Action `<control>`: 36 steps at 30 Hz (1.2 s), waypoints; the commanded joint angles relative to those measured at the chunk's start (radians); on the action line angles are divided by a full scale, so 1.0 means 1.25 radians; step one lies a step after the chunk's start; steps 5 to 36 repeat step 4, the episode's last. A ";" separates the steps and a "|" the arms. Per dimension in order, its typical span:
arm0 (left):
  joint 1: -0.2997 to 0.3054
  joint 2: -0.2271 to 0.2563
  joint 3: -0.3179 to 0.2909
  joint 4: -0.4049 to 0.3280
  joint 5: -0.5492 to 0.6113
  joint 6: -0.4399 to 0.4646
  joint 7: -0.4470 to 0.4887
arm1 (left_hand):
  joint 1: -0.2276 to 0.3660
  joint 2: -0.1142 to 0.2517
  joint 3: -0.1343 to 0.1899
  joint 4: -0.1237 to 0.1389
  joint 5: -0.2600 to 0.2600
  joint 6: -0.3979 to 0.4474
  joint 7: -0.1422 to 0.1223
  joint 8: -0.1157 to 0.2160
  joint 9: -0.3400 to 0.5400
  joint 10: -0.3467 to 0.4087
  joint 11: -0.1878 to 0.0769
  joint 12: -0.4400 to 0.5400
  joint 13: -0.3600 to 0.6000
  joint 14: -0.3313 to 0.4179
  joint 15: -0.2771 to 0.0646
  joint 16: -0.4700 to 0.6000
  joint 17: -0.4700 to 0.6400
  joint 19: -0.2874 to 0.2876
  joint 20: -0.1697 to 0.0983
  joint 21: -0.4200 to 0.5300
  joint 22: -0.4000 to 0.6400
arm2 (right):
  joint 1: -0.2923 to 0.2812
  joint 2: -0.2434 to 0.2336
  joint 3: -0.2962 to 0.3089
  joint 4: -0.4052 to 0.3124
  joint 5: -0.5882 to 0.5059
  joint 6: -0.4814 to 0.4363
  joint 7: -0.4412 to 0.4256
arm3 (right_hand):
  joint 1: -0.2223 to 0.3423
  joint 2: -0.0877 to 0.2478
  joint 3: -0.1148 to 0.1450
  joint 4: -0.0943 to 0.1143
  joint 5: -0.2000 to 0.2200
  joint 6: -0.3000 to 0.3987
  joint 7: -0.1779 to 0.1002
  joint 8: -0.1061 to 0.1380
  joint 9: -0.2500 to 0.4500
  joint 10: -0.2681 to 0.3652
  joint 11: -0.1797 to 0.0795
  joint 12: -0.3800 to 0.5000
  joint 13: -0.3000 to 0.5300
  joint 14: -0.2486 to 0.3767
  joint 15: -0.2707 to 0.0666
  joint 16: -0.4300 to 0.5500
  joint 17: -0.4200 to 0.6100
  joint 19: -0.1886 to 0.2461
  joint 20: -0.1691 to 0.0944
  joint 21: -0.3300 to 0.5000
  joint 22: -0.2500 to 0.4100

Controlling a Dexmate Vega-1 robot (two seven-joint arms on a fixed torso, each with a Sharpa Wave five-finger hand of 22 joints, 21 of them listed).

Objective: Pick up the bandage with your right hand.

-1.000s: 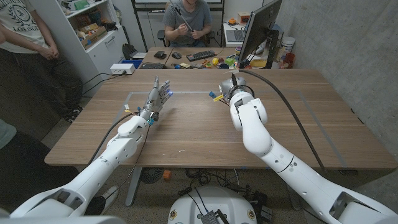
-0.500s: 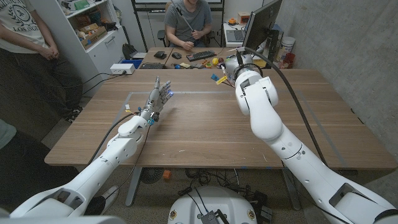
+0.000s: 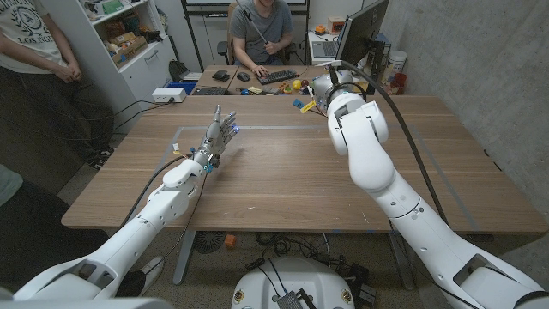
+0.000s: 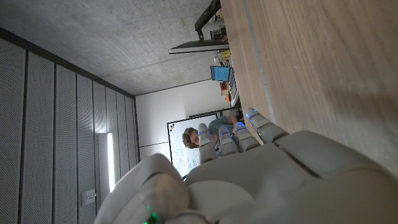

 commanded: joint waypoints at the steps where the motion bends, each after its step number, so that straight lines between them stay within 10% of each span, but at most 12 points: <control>1: 0.001 -0.002 -0.001 -0.001 0.002 -0.003 0.005 | -0.005 0.001 -0.006 -0.002 0.008 0.005 0.000 -0.002 0.003 0.008 -0.002 0.006 0.002 0.005 -0.064 0.006 0.002 0.007 -0.001 0.003 0.004 | 0.000 0.014 0.005 -0.001 -0.013 0.010 0.001 | 0.003 0.007 0.005 -0.002 0.005 0.006 -0.002 0.004 0.003 0.010 0.000 0.003 0.003 0.006 -0.098 -0.001 0.003 -0.002 -0.096 0.007 0.003; 36: 0.000 -0.003 0.000 0.000 0.002 -0.002 0.005 | -0.005 0.001 -0.006 -0.002 0.008 0.005 0.001 -0.003 0.003 0.008 -0.002 0.006 0.002 0.005 -0.064 0.006 0.002 0.008 -0.001 0.003 0.004 | 0.000 0.015 0.005 0.001 -0.014 0.011 0.001 | 0.003 0.007 0.005 -0.002 0.005 0.007 0.000 0.004 0.004 0.010 0.000 0.003 0.003 0.006 -0.098 -0.002 0.004 -0.003 -0.095 0.011 0.003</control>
